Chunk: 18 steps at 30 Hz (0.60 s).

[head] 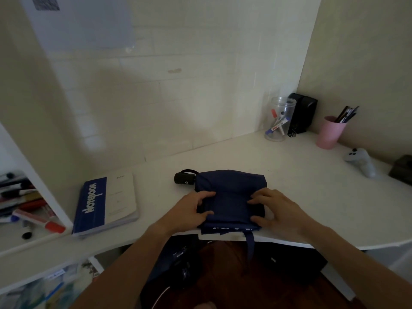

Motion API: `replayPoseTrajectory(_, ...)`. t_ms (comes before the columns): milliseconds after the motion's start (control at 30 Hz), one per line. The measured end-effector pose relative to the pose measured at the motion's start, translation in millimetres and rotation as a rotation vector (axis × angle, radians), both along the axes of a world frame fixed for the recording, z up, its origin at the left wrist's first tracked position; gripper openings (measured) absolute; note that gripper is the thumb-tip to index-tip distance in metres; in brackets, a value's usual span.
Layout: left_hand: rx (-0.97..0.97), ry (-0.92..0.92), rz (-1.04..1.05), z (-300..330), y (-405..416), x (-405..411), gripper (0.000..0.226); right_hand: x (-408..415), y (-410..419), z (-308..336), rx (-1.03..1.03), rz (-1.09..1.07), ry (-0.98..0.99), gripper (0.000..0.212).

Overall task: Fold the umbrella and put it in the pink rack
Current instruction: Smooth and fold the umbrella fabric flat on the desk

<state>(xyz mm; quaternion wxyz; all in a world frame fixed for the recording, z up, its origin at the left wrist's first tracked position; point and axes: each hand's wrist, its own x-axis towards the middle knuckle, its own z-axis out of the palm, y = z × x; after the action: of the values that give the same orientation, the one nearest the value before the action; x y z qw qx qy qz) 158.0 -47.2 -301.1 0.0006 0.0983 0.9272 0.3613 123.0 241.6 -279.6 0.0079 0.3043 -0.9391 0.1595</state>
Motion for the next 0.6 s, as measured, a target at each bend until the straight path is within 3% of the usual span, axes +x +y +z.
replayPoseTrajectory(100, 0.012, -0.040, -0.064, 3, -2, -2, 0.062, 0, -11, 10, -0.154, 0.008, 0.072, 0.030)
replayPoseTrajectory(167, 0.047, -0.065, -0.073, 4, -2, -1, 0.066, 4, -20, 10, -0.216, 0.042, 0.122, 0.033)
replayPoseTrajectory(300, 0.053, -0.082, 0.021, 5, -4, 0, 0.051, 10, -25, -5, -0.033, 0.097, -0.042, 0.056)
replayPoseTrajectory(467, 0.136, -0.015, 0.077, 8, 2, 3, 0.036, 13, -23, -9, 0.132, 0.113, -0.067, 0.078)
replayPoseTrajectory(533, 0.001, 0.087, 0.188, 12, 7, 5, 0.029, 15, -22, -15, 0.201, 0.125, -0.056, 0.077)
replayPoseTrajectory(600, -0.247, 0.412, 0.325, 20, 16, 10, 0.025, 15, -22, -21, 0.213, 0.129, -0.034, 0.072)
